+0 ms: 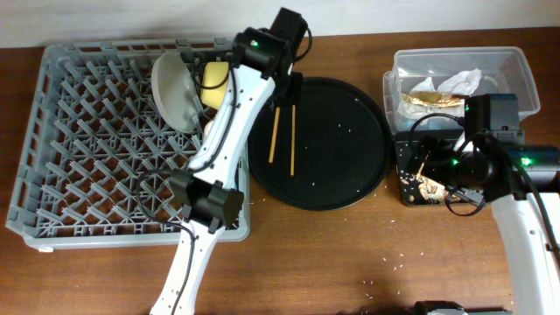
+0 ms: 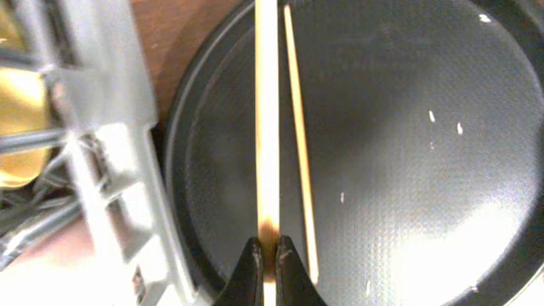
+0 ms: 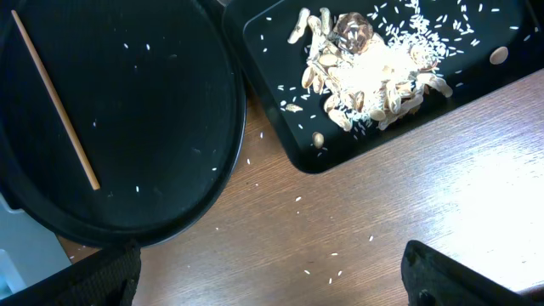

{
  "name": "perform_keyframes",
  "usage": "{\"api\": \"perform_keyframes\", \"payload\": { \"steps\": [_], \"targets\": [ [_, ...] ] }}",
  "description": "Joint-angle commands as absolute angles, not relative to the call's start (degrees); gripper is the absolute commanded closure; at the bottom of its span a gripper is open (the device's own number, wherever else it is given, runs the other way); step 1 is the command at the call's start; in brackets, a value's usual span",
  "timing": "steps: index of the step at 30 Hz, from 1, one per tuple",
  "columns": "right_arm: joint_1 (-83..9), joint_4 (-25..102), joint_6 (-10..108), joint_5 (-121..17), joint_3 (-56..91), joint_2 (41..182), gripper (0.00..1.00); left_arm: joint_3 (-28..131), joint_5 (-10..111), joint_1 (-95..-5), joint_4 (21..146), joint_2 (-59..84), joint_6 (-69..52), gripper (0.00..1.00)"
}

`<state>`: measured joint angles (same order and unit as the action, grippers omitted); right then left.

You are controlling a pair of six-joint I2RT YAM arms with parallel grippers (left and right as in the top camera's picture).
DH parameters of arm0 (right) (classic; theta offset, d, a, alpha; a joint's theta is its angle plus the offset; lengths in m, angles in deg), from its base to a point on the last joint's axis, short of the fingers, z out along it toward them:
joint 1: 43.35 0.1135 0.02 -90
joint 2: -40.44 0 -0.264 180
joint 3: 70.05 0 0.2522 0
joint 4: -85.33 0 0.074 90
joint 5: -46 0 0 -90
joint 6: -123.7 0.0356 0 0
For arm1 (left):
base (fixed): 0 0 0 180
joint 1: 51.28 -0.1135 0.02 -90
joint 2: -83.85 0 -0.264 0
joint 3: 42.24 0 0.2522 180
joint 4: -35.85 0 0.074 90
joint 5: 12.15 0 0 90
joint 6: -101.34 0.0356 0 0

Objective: Sort waste into correct bins and load items into the dishwasher rack
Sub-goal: 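Grasp one wooden chopstick on black tray with left gripper, then place chopstick upright in rack with left gripper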

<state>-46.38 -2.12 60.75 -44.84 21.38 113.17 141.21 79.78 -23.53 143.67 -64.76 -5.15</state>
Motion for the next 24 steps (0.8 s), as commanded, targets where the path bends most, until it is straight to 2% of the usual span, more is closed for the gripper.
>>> {"api": "perform_keyframes", "payload": {
  "steps": [1, 6, 10, 17, 24],
  "targets": [
    [-46.75, -2.17, 61.18, -43.73, 21.52, 113.30, 0.02, 147.57, 77.14, -24.64, 146.34, -63.63, 0.95, 1.00],
    [-46.75, -2.17, 61.18, -43.70, 21.52, 113.30, 0.01, 147.31, 77.23, -25.54, 146.34, -57.36, 3.41, 1.00],
    [-46.75, -2.17, 61.18, -43.70, 21.52, 113.30, 0.02, 141.17, 78.80, -26.79, 146.34, -48.94, 4.99, 1.00],
    [-46.75, -2.17, 61.18, -43.73, 21.52, 113.30, 0.01, 114.17, 83.72, -34.57, 146.32, -30.10, 3.11, 1.00],
    [-46.75, -2.17, 61.18, -43.73, 21.52, 113.30, 0.01, 93.71, 83.72, -40.64, 142.21, -26.69, 3.26, 1.00]
  ]
}}
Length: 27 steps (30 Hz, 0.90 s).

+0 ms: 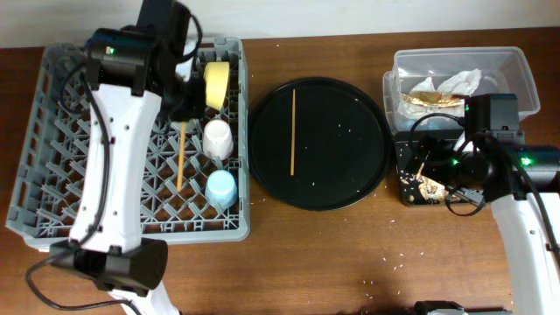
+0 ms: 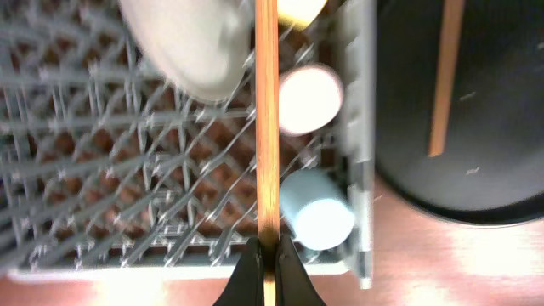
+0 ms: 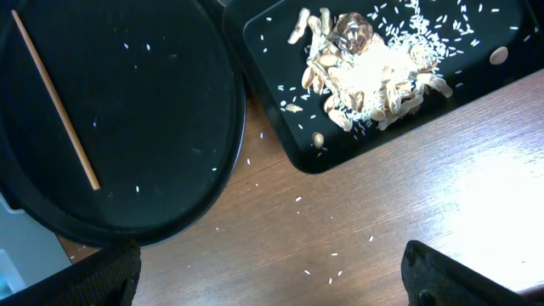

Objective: Sort waste into correct bins and load items into the dishwasher rack
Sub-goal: 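Place chopstick upright in rack with left gripper, then grasp second wooden chopstick on black tray with left gripper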

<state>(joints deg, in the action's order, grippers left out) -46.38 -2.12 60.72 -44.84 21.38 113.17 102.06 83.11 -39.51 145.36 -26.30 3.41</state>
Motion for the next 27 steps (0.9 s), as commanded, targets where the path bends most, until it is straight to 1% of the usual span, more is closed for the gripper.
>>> {"api": "perform_keyframes", "payload": {
  "steps": [1, 6, 10, 11, 13, 14, 15, 16, 19, 22, 24, 27],
  "targets": [
    [-46.75, -2.17, 61.18, -43.70, 21.52, 113.30, 0.02, 91.18, 83.70, -40.84, 140.42, -26.69, 3.22, 1.00],
    [-46.75, -2.17, 61.18, -43.73, 21.52, 113.30, 0.02, 78.55, 83.70, -40.90, 130.43, -26.71, 1.56, 1.00],
    [-46.75, -2.17, 61.18, -43.73, 21.52, 113.30, 0.01, 74.02, 83.67, -40.93, 126.67, -26.71, 1.56, 0.99],
    [-46.75, -2.17, 61.18, -43.73, 21.52, 113.30, 0.01, 73.72, 83.70, -40.97, 126.27, -26.71, 1.56, 0.96],
    [-46.75, -2.17, 61.18, -43.70, 21.52, 113.30, 0.02, 73.65, 83.70, -40.95, 125.90, -26.71, 1.56, 0.85],
    [-46.75, -2.17, 61.18, -43.73, 21.52, 113.30, 0.01, 73.65, 83.70, -40.95, 125.64, -26.71, 1.56, 0.75],
    [-46.75, -2.17, 61.18, -43.73, 21.52, 113.30, 0.01, 73.65, 83.67, -40.95, 125.42, -26.71, 1.56, 0.70],
    [-46.75, -2.17, 61.18, -43.73, 21.52, 113.30, 0.02, 73.65, 83.67, -40.95, 125.07, -26.71, 1.56, 0.62],
    [-46.75, -2.17, 61.18, -43.73, 21.52, 113.30, 0.02, 73.65, 83.67, -40.95, 124.55, -26.71, 1.56, 0.59],
    [-46.75, -2.17, 61.18, -43.73, 21.52, 113.30, 0.02, 74.39, 83.08, -40.93, 122.91, -26.69, 1.56, 0.59],
    [-46.75, -2.17, 61.18, -43.70, 21.52, 113.30, 0.01, 76.29, 80.61, -40.71, 122.45, -26.69, 1.58, 0.61],
    [-46.75, -2.17, 61.18, -43.73, 21.52, 113.30, 0.01, 82.52, 78.45, -38.30, 121.38, -26.62, 1.58, 0.61]
  ]
}}
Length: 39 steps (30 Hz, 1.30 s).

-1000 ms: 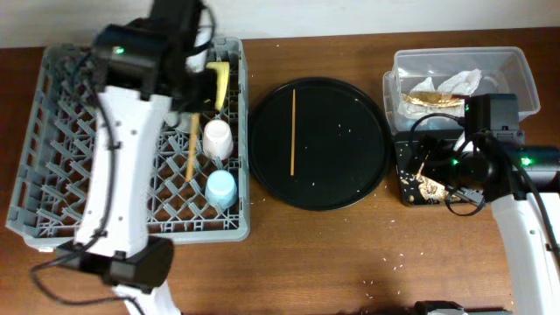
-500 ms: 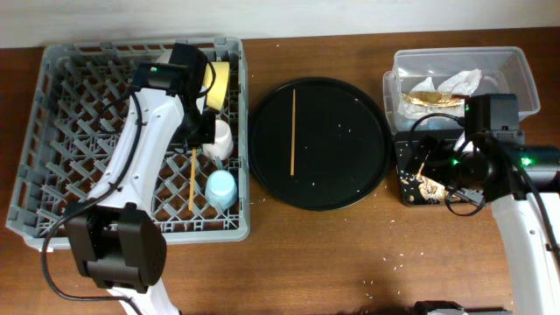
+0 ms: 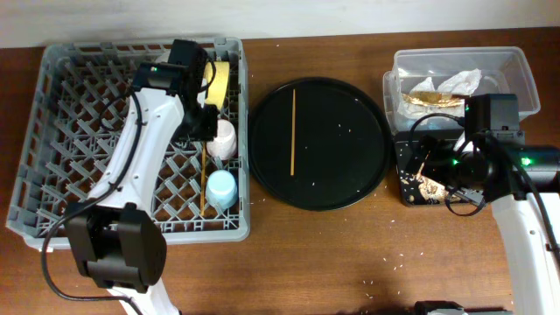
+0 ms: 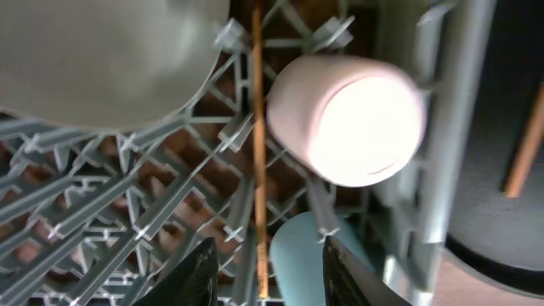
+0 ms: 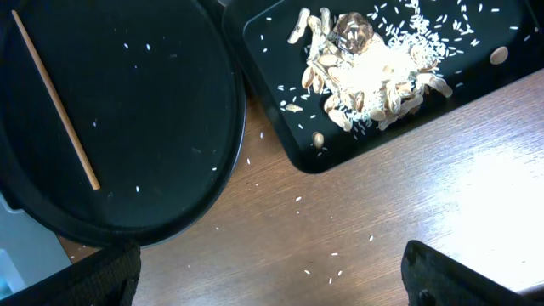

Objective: Sort waste into correct bins and load items into the dishwasher rack
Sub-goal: 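Grasp second wooden chopstick on black tray with left gripper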

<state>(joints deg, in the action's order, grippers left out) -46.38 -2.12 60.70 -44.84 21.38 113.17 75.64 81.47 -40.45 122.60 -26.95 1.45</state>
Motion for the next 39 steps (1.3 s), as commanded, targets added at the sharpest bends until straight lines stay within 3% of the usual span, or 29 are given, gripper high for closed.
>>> {"api": "perform_keyframes", "payload": {
  "steps": [1, 9, 12, 24, 32, 39],
  "targets": [
    [-46.75, -2.17, 61.18, -43.73, 21.52, 113.30, 0.01, 84.10, 78.45, -37.25, 121.01, -26.62, 1.58, 0.61],
    [-46.75, -2.17, 61.18, -43.73, 21.52, 113.30, 0.02, 85.96, 79.41, -24.58, 114.65, -30.58, -1.37, 0.61],
    [-46.75, -2.17, 61.18, -43.73, 21.52, 113.30, 0.01, 85.96, 84.90, -21.95, 113.75, -35.04, -7.29, 0.64],
    [-46.75, -2.17, 61.18, -43.70, 21.52, 113.30, 0.01, 85.96, 85.29, -18.11, 104.66, -47.06, -8.58, 0.64],
    [-46.75, -2.17, 61.18, -43.73, 21.52, 113.30, 0.02, 85.96, 91.63, -17.26, 103.15, -51.17, -12.04, 0.64],
    [-46.75, -2.17, 61.18, -43.73, 21.52, 113.30, 0.01, 85.96, 91.59, -16.53, 99.46, -53.79, -12.04, 0.72]
  ]
}}
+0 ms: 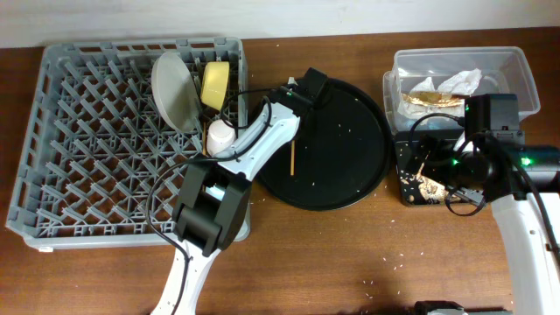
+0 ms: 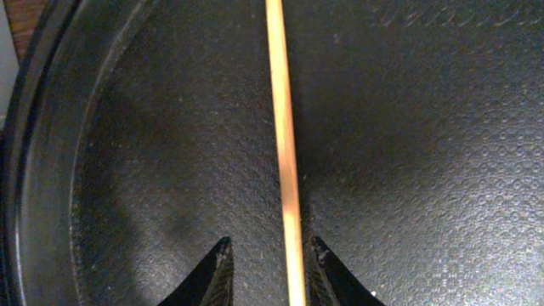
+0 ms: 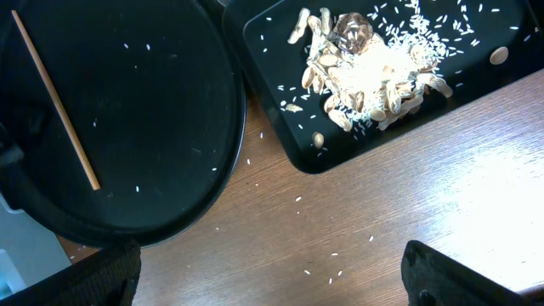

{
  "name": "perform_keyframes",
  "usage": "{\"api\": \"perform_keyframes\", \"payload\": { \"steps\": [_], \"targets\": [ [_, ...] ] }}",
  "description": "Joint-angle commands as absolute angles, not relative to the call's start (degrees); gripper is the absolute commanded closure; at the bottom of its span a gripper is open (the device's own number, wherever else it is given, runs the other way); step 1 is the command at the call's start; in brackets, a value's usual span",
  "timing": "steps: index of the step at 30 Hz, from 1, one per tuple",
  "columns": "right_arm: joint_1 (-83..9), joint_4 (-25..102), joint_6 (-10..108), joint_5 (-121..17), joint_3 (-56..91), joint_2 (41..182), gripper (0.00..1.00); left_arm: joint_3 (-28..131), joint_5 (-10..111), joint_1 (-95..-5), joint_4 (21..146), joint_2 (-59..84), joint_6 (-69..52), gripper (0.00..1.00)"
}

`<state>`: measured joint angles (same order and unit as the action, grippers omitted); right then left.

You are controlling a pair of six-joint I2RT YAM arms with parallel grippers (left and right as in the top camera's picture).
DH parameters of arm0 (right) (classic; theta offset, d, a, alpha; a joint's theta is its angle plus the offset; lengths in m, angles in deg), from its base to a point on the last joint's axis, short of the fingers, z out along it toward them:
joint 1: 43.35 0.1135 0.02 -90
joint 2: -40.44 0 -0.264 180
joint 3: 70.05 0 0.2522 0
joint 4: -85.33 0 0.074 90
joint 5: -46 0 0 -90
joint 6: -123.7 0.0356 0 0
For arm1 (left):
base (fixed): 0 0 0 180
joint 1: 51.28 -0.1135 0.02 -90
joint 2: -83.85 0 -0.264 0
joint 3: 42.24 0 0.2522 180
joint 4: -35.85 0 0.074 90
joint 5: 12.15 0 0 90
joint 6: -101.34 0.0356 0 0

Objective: Sort waste into correct bins and load items into the dishwasher rack
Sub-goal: 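Grasp second wooden chopstick on black tray with left gripper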

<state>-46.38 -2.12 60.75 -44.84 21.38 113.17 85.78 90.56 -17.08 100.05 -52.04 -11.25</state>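
A wooden chopstick (image 2: 280, 127) lies lengthwise on the round black tray (image 1: 350, 166). My left gripper (image 2: 269, 244) is low over the tray, open, with one finger on each side of the chopstick; the stick sits close to the right finger. The grey dishwasher rack (image 1: 79, 175) on the left holds a grey bowl (image 1: 173, 92), a yellow dish (image 1: 214, 83) and a white cup (image 1: 220, 136). My right gripper (image 3: 270, 255) hangs wide open over bare table, near the black bin (image 3: 280, 119) of rice and shells.
A clear plastic bin (image 1: 523, 66) with crumpled paper and wrappers stands at the back right, behind the black bin. Rice grains are scattered on the wood (image 3: 340, 255) by the bin. My left arm stretches from the rack's front right corner across to the tray.
My left gripper was open over the rack beside the white cup, with a chopstick lying in the rack. Now it is at the black tray, open astride the other chopstick. The right arm has not moved.
My left gripper was shut on one of two chopsticks on the black tray. Then it held that chopstick over the rack. Then it stood open with the stick lying in the rack by the cups. Now it is back at the tray, open around the one chopstick there.
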Motion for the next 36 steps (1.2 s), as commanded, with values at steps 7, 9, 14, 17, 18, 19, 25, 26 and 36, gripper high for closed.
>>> {"api": "perform_keyframes", "payload": {
  "steps": [7, 9, 14, 17, 18, 19, 25, 26, 36],
  "targets": [
    [-46.75, -2.17, 61.18, -43.70, 21.52, 113.30, 0.02, 85.96, 91.63, -16.51, 99.50, -55.58, -12.02, 0.73],
    [-46.75, -2.17, 61.18, -43.70, 21.52, 113.30, 0.02, 85.96, 91.61, -16.51, 99.33, -55.61, -12.02, 0.73],
    [-46.75, -2.17, 61.18, -43.73, 21.52, 113.32, 0.02, 85.93, 91.59, -16.51, 99.39, -56.07, -12.02, 0.85],
    [-46.75, -2.17, 61.18, -43.73, 21.52, 113.32, 0.01, 85.93, 91.02, -16.47, 99.43, -56.09, -11.99, 0.89],
    [-46.75, -2.17, 61.18, -43.73, 21.52, 113.32, 0.01, 85.93, 91.00, -16.45, 99.59, -56.09, -11.99, 0.92],
    [-46.75, -2.17, 61.18, -43.73, 21.52, 113.30, 0.02, 85.93, 91.00, -16.45, 99.65, -56.09, -11.99, 0.95],
    [-46.77, -2.17, 61.18, -43.73, 21.52, 113.30, 0.02, 87.11, 91.21, -16.51, 101.69, -55.63, -9.59, 0.99],
    [-46.75, -2.17, 61.18, -43.70, 21.52, 113.32, 0.01, 88.40, 91.21, -16.69, 103.33, -55.39, -9.28, 0.99],
    [-46.75, -2.17, 61.18, -43.73, 21.52, 113.30, 0.02, 113.52, 91.00, -19.66, 127.24, -54.73, -4.19, 0.99]
  ]
}}
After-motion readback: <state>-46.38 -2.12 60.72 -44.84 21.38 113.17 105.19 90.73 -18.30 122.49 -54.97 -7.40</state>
